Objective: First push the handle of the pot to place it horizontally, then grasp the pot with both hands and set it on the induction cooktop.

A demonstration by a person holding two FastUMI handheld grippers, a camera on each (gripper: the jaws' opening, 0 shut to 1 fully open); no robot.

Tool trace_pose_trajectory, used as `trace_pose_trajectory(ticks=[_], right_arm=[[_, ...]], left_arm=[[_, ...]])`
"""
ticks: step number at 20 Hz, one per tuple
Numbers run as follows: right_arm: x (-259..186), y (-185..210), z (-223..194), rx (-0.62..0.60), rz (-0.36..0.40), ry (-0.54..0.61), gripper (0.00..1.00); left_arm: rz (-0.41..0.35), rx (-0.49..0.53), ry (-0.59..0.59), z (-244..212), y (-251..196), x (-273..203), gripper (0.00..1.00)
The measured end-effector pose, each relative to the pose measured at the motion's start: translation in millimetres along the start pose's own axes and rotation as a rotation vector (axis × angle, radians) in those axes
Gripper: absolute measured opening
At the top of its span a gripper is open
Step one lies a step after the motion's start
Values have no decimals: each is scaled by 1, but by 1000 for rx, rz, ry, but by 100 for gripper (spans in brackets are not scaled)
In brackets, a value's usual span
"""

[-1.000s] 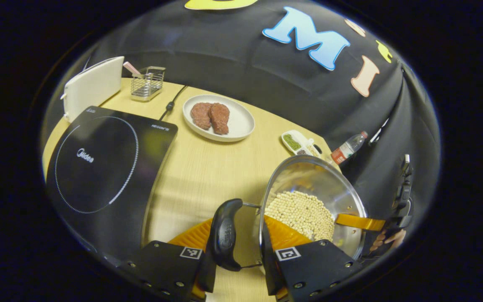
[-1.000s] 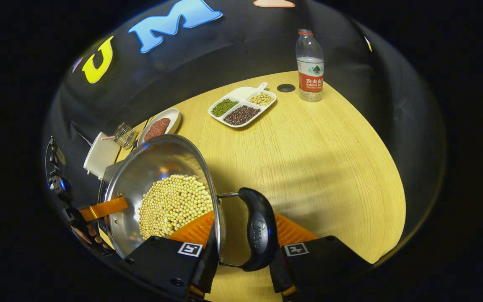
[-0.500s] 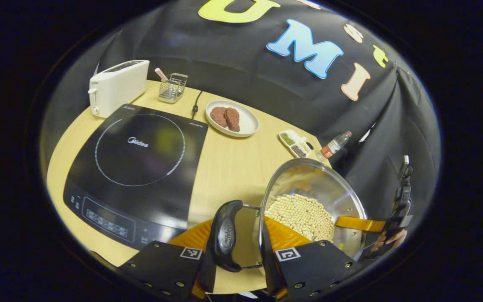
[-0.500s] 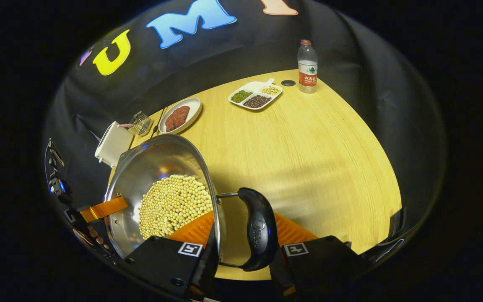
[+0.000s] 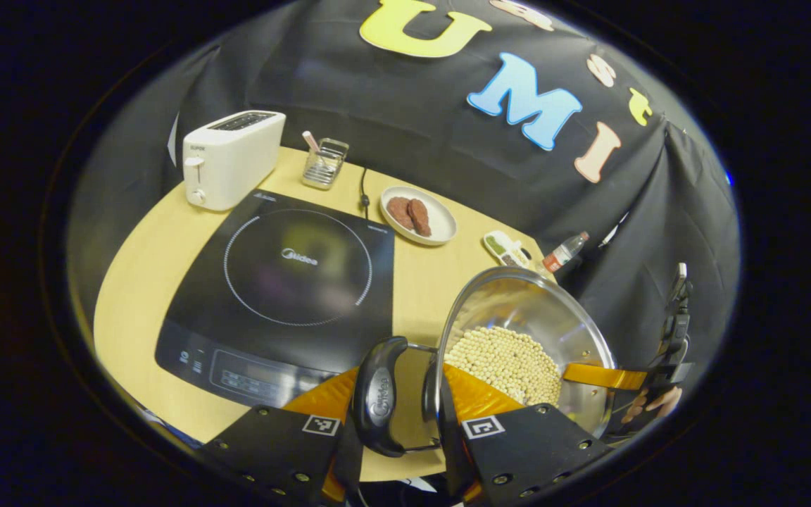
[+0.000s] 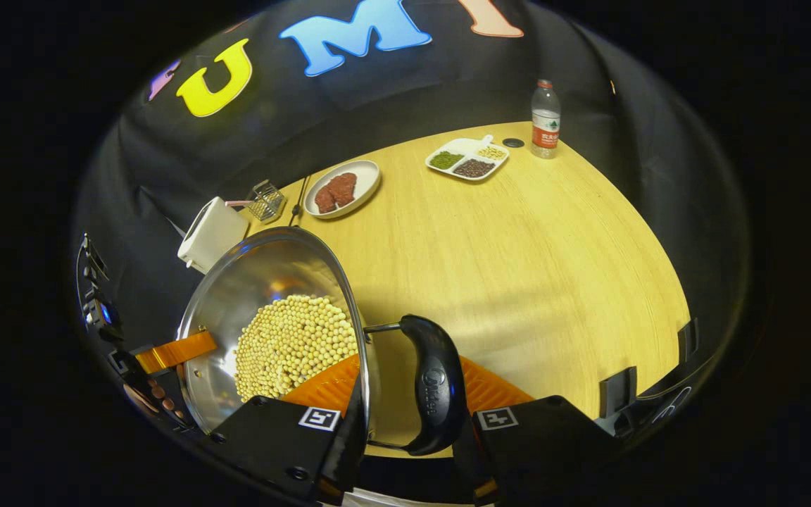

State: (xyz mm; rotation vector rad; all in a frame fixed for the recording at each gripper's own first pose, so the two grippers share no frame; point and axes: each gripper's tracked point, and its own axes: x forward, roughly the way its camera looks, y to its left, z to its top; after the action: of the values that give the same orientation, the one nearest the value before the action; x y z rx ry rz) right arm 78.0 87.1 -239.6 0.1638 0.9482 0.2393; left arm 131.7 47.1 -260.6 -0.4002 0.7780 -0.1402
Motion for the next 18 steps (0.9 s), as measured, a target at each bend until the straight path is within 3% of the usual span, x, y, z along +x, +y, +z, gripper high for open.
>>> trace_pose_trajectory(ticks=[5,8,10,11,13,14,16,17,18], right_arm=[[12,50,1,7,16,5,57],[24,78,5,-6,20,5,53],[31,98,8,-15,27,7,56],[36,107,10,-20,31,9,56],[47,124,15,-28,39,13,53],[52,132,18,-30,43,15,56],[62,149,26,-41,51,8,53],[68,156,30,-46,54,7,56],[73,162,32,-45,59,8,53]], left_arm=[[9,9,-29,28,44,-17,52],[20,-2,-38,43,71,-21,48],[34,-13,-53,54,90,-23,52],[40,-14,-60,59,100,-24,43],[49,-18,-71,69,117,-25,52],[53,-20,-75,76,125,-25,52],[58,-22,-88,88,139,-23,48],[58,-24,-91,94,147,-22,52],[57,-29,-90,99,153,-21,52]])
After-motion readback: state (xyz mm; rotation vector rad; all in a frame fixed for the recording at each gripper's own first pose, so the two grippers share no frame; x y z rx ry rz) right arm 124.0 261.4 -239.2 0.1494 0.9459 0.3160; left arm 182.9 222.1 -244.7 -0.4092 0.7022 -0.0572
